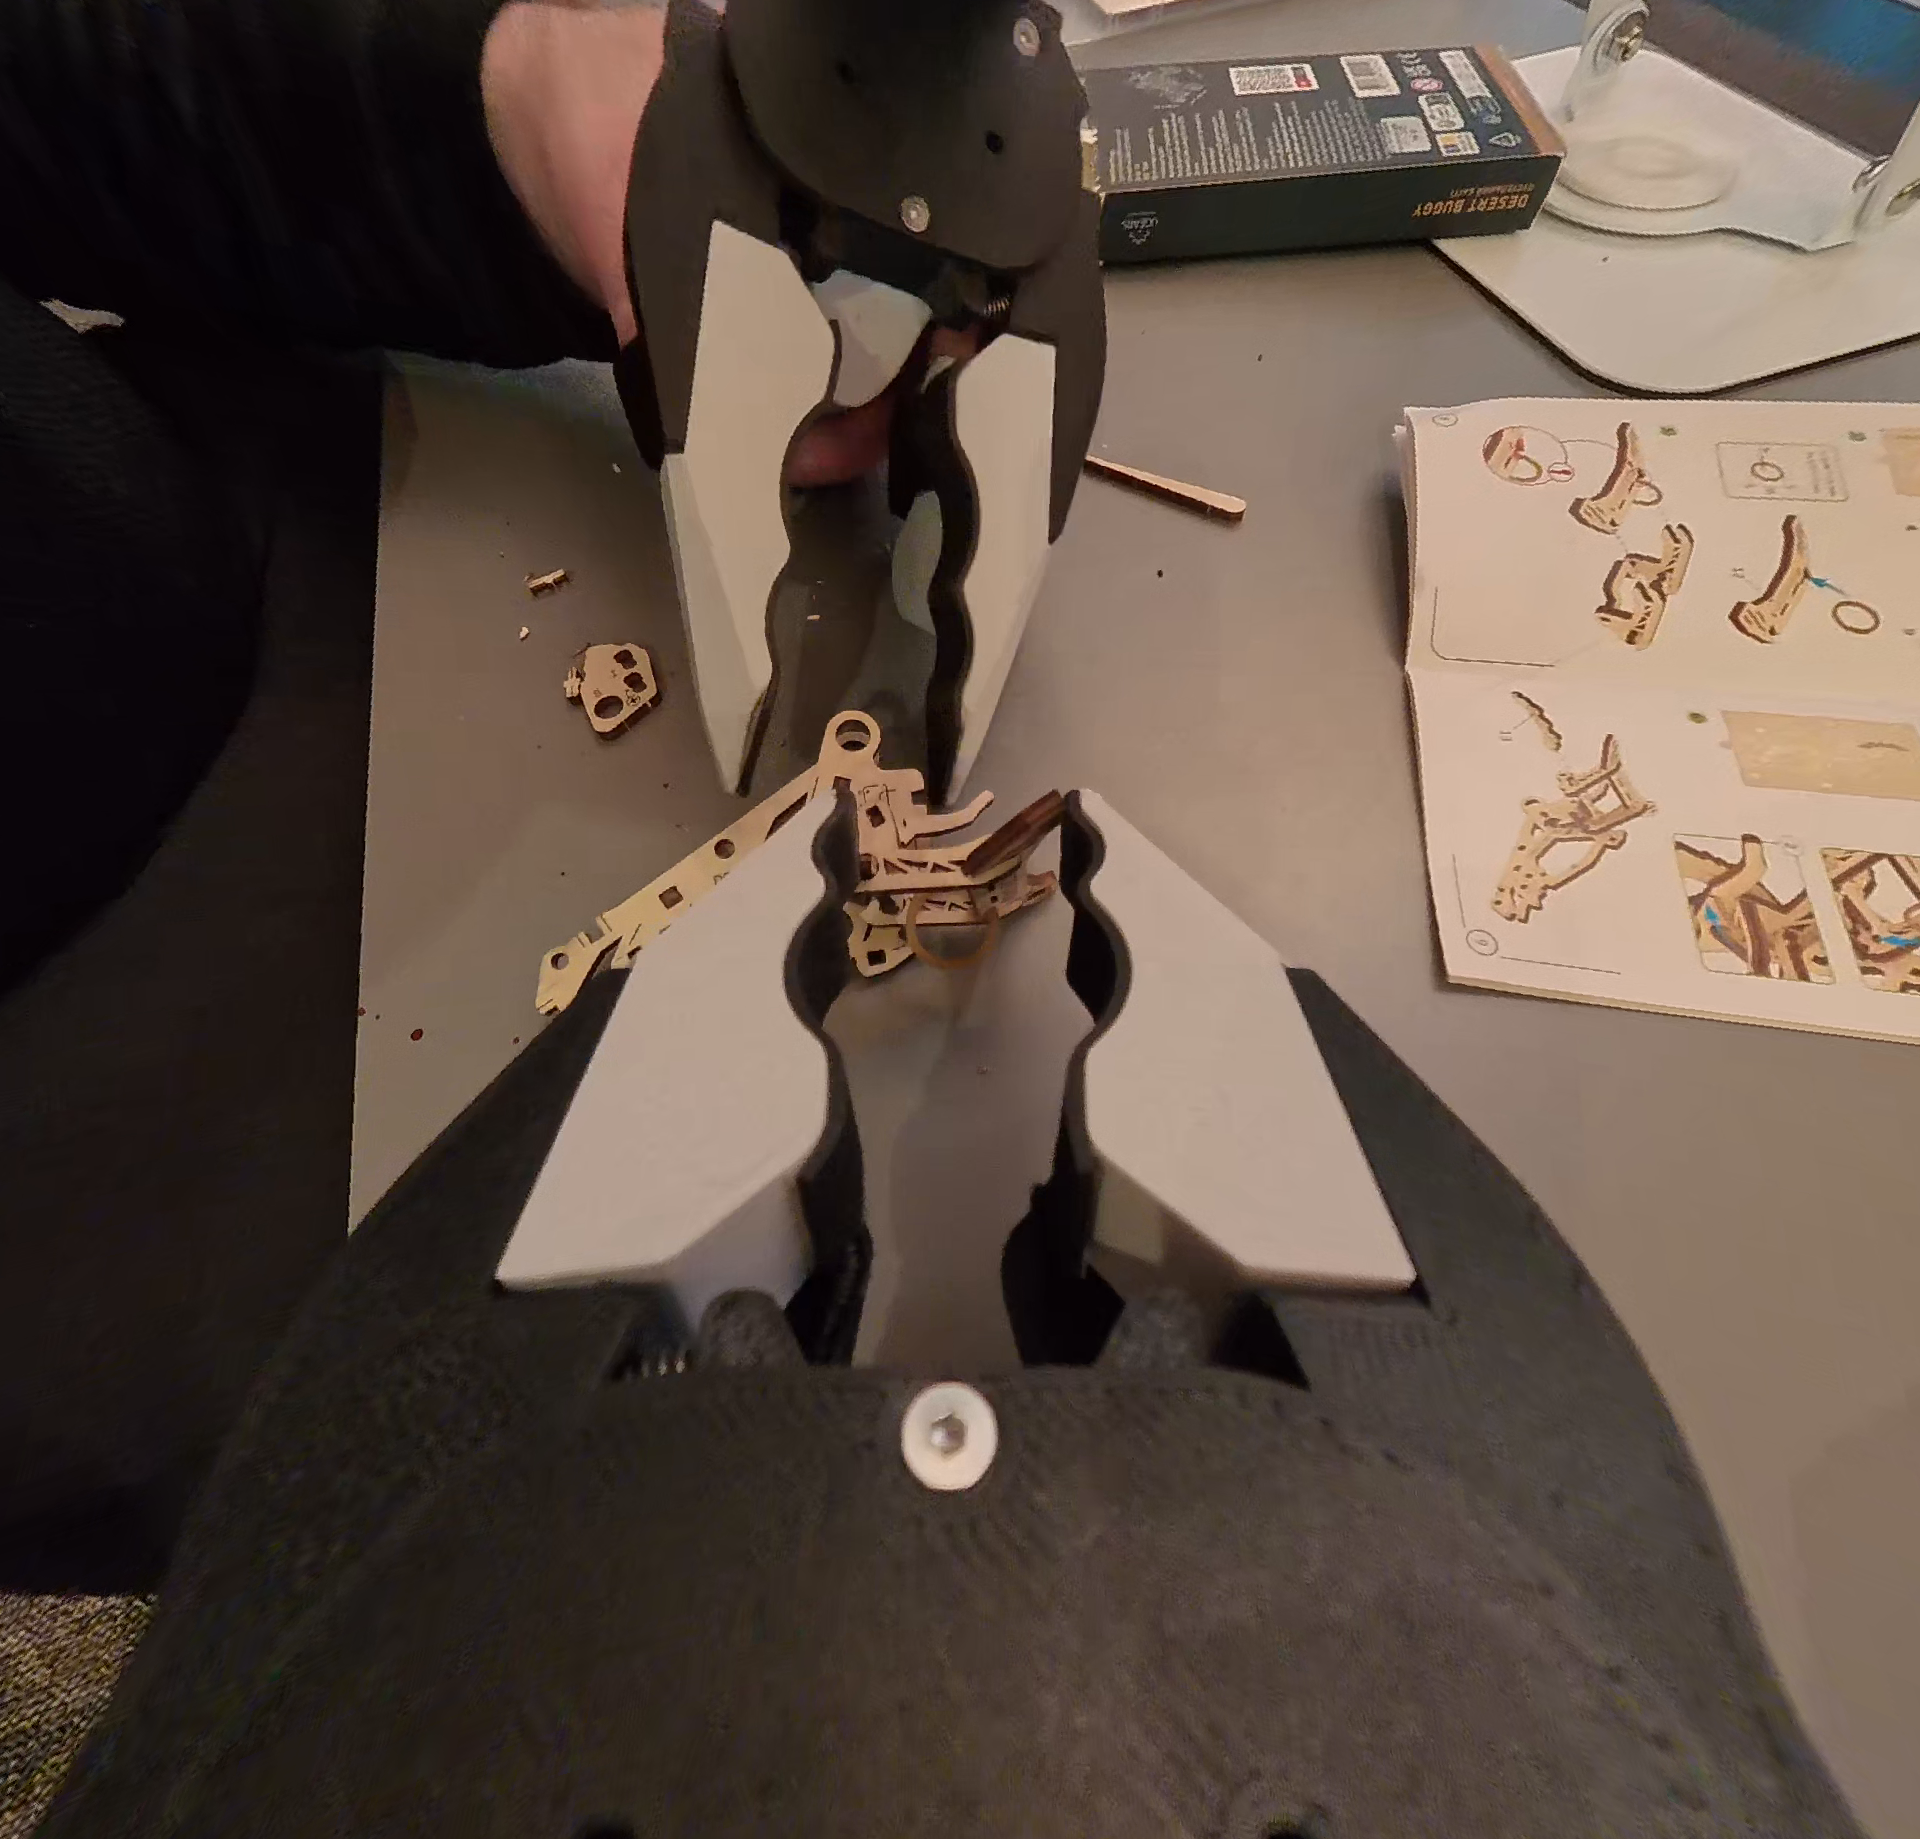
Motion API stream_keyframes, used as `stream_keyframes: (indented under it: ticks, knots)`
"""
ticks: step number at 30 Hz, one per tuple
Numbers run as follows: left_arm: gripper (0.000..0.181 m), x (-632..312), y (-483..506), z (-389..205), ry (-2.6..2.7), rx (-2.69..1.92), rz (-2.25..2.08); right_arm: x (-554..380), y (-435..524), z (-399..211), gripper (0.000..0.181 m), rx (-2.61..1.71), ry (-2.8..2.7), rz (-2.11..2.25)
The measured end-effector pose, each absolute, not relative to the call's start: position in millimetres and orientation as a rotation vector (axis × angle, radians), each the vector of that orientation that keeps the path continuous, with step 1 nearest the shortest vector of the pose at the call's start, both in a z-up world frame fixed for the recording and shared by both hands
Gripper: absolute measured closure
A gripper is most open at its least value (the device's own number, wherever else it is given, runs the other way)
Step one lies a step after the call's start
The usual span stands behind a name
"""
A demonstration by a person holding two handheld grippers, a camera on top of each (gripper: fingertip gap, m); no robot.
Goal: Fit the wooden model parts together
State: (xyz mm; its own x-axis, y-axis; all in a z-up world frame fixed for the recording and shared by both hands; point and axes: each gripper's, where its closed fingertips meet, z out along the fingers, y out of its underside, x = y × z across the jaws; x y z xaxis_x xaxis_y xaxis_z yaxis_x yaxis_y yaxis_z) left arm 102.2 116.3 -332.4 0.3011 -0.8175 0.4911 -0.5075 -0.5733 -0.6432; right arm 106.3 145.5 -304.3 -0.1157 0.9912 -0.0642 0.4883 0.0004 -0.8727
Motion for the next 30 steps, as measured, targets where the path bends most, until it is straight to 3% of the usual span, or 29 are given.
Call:
stream_keyframes:
  ticks: [1,4,7,30]
  knots:
    - [0.138,103.6,117.9,-332.5,1.174,-2.227,-1.168,106.3,145.6,-304.4,0.145,-1.539,-1.665,1.045]
    - [0.143,109.1,118.0,-333.6,1.172,-2.283,-1.159,106.3,145.5,-304.4,0.145,-1.537,-1.665,1.042]
    - [0.165,106.3,119.0,-339.7,1.172,-2.348,-1.106,106.7,144.1,-304.4,0.145,-1.533,-1.671,1.045]
    - [0.167,117.5,109.3,-321.0,1.318,-1.872,-0.664,132.2,117.7,-272.7,0.145,-1.314,-1.553,0.832]
